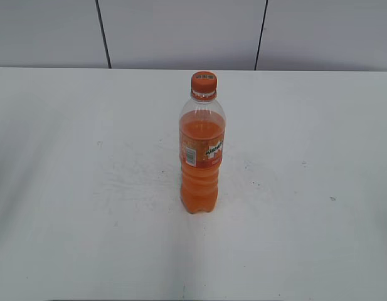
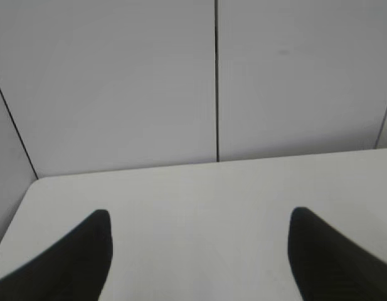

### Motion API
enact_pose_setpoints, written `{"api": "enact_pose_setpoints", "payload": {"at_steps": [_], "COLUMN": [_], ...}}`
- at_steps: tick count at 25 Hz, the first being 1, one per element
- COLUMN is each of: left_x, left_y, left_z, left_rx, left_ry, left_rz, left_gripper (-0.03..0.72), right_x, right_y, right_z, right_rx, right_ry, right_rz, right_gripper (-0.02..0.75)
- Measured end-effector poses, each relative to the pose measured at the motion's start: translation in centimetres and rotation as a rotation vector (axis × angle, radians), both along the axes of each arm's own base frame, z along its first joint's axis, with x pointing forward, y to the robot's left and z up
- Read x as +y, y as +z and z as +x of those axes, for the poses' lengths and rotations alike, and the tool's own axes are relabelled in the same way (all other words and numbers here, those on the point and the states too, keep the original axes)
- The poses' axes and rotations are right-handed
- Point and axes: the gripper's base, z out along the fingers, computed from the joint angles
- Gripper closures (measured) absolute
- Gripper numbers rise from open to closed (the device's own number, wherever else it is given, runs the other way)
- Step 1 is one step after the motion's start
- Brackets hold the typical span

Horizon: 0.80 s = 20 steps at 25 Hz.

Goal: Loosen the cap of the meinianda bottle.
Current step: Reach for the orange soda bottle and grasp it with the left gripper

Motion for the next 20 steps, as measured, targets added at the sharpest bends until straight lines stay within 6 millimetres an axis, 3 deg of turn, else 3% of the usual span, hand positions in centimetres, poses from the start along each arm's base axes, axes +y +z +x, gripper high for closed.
{"api": "enact_pose_setpoints", "payload": {"at_steps": [5, 10, 16, 20], "left_x": [-0.1, -2.9, -6.7, -8.5], "left_y": [-1.8, -5.3, -9.1, -11.2], "left_z": [5.1, 8.7, 11.5, 11.9], "left_rx": [-0.084, -0.09, -0.08, -0.09], "left_ry": [0.041, -0.028, -0.171, -0.356], "left_rz": [0.014, 0.053, 0.049, -0.024], "left_gripper": [0.162, 0.177, 0.183, 0.183], "right_x": [0.0, 0.0, 0.0, 0.0], "right_y": [0.0, 0.0, 0.0, 0.0], "right_z": [0.0, 0.0, 0.0, 0.0], "right_rx": [0.0, 0.0, 0.0, 0.0], "right_ry": [0.0, 0.0, 0.0, 0.0], "right_rz": [0.0, 0.0, 0.0, 0.0], "right_gripper": [0.491, 0.491, 0.491, 0.491]}}
